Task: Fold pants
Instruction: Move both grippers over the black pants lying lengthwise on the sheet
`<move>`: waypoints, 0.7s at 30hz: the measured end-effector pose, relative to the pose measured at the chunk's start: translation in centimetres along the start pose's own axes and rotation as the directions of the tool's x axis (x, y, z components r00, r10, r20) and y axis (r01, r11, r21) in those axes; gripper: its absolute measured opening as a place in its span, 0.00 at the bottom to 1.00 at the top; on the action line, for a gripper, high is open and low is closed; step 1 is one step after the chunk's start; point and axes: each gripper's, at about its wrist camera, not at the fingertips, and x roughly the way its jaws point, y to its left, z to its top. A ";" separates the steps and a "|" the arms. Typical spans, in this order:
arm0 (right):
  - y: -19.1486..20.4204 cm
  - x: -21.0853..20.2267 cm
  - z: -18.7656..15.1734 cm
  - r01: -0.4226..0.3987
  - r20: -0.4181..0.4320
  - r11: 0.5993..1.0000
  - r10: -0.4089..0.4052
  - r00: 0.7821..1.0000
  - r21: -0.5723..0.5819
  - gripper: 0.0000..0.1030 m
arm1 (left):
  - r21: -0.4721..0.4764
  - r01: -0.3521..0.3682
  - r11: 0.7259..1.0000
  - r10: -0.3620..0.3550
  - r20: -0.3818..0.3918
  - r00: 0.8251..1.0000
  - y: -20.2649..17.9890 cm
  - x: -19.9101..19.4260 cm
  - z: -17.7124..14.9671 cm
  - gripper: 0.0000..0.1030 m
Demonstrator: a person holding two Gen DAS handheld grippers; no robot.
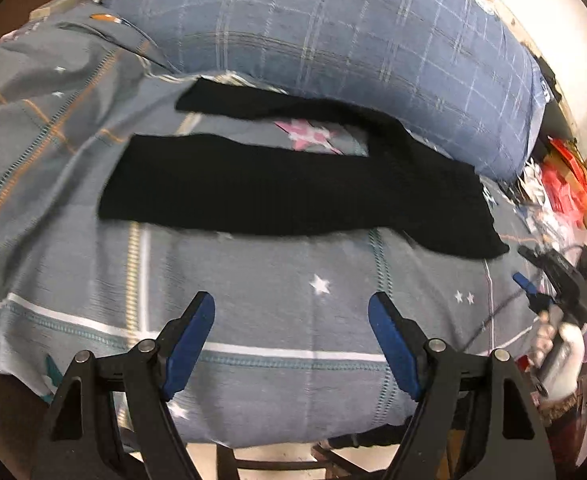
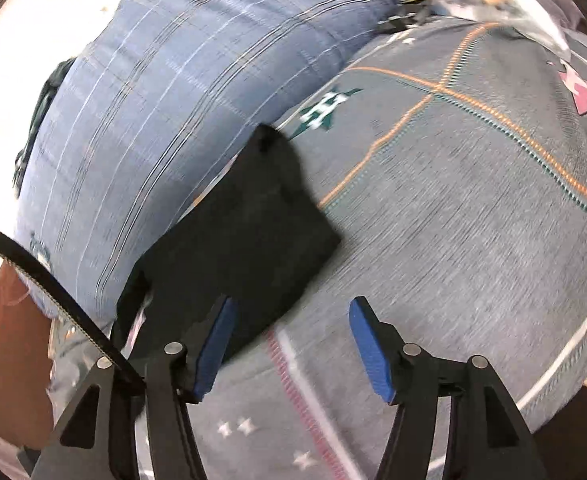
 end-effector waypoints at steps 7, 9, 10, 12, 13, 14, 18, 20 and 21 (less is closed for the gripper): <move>1.0 4.5 1.0 -0.027 -0.004 0.999 0.027 1.000 -0.017 0.11 | 0.054 -0.072 0.996 0.071 0.026 0.997 -1.2 -1.2 -0.5 0.76; 1.7 4.6 1.1 -0.063 -0.011 0.998 0.063 0.998 -0.008 0.07 | 0.053 -0.089 0.995 0.088 0.024 0.996 -1.1 -1.6 0.1 0.76; 1.9 4.1 1.2 -0.078 0.006 0.997 0.078 0.997 -0.024 0.06 | 0.053 -0.099 0.994 0.097 0.028 0.995 -1.2 -1.7 0.3 0.76; 2.3 2.2 1.6 -0.108 0.044 0.993 0.111 0.993 -0.050 0.06 | 0.061 -0.107 0.992 0.105 0.037 0.994 -1.2 -1.6 0.5 0.76; 2.1 1.0 1.7 -0.121 0.061 0.991 0.124 0.990 -0.061 0.06 | 0.065 -0.107 0.992 0.105 0.038 0.994 -1.2 -1.5 0.8 0.76; 1.9 -0.2 1.8 -0.111 0.081 0.991 0.117 0.990 -0.071 0.06 | 0.066 -0.101 0.993 0.099 0.036 0.994 -1.0 -1.4 1.1 0.77; -0.2 -1.3 2.0 -0.012 0.093 0.998 0.018 0.996 -0.066 0.07 | 0.050 -0.060 0.997 0.059 0.008 0.998 0.2 0.0 1.6 0.77; -1.3 -0.8 2.0 0.034 0.062 0.999 -0.031 0.998 -0.038 0.13 | 0.031 -0.046 0.998 0.046 -0.013 0.999 0.5 1.0 1.5 0.77; -1.8 -0.6 2.0 0.059 0.059 0.998 -0.057 0.997 -0.022 0.14 | 0.027 -0.051 0.998 0.052 -0.019 0.998 0.4 1.5 1.3 0.77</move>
